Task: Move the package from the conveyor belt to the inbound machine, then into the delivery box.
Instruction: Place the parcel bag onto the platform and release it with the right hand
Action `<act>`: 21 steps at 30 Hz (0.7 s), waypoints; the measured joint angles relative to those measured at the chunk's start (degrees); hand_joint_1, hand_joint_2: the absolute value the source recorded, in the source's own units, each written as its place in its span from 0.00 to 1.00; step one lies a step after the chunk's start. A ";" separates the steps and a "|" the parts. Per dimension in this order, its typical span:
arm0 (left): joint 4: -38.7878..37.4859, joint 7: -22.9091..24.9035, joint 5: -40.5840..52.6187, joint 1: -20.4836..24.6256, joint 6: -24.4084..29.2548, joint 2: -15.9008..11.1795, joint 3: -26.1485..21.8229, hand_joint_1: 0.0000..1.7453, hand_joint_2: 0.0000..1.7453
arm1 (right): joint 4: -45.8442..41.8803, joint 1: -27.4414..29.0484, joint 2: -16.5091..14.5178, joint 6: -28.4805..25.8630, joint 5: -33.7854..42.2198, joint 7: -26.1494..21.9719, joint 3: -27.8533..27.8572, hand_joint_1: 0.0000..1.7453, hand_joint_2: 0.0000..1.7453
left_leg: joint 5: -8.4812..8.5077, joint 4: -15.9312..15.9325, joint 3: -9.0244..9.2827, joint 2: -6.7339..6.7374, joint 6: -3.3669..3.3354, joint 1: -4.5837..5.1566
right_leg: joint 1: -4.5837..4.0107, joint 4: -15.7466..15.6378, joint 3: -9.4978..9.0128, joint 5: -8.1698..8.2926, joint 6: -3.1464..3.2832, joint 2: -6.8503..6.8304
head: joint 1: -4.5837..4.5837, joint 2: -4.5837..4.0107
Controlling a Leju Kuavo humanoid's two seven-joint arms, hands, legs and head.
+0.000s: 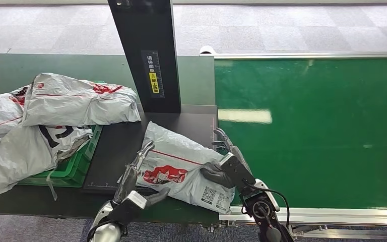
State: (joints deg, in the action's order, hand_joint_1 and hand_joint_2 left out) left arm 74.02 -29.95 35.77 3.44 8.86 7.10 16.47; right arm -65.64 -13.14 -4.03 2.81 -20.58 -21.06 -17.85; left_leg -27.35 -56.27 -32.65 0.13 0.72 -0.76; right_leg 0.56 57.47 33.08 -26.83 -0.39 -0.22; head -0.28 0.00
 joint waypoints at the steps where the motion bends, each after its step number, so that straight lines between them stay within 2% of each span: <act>1: -0.45 1.21 3.53 0.47 0.23 -0.11 1.26 0.00 1.00 | 0.01 0.04 0.02 -0.09 0.03 0.01 0.08 0.00 1.00 | 0.00 0.00 0.00 0.00 0.00 0.00 | 0.00 0.00 -0.01 0.00 0.00 0.00 | -0.01 0.00; 4: -3.01 3.72 9.27 2.17 -0.15 -0.25 4.62 0.00 1.00 | 0.01 0.38 0.08 -0.28 -0.07 -0.01 0.22 0.00 1.00 | 0.00 0.00 0.01 0.05 0.00 0.00 | 0.00 0.00 -0.01 0.00 0.00 0.02 | 0.01 0.00; 7: -5.87 4.50 10.81 3.56 -0.57 -0.28 6.63 0.00 1.00 | 0.01 0.72 0.13 -0.34 -0.20 -0.07 0.27 0.00 1.00 | 0.00 0.00 0.01 0.06 0.00 0.00 | 0.00 0.00 -0.01 0.00 0.00 0.03 | 0.01 0.00; 21: -11.99 5.30 13.37 7.07 -4.40 -0.74 10.79 0.00 1.00 | 0.01 1.19 0.16 -0.37 -0.73 -0.13 0.45 0.00 1.00 | 0.00 0.00 0.04 0.01 0.00 0.01 | 0.01 0.00 -0.07 0.00 0.00 0.02 | -0.01 -0.01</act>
State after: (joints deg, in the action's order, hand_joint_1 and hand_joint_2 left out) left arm 62.03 -24.65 49.13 10.50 4.45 6.36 27.25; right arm -65.64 -11.95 -3.86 2.45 -21.31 -21.20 -17.39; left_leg -27.35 -56.27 -32.61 0.14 0.72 -0.75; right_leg 0.57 57.47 33.01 -26.83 -0.40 -0.19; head -0.28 -0.01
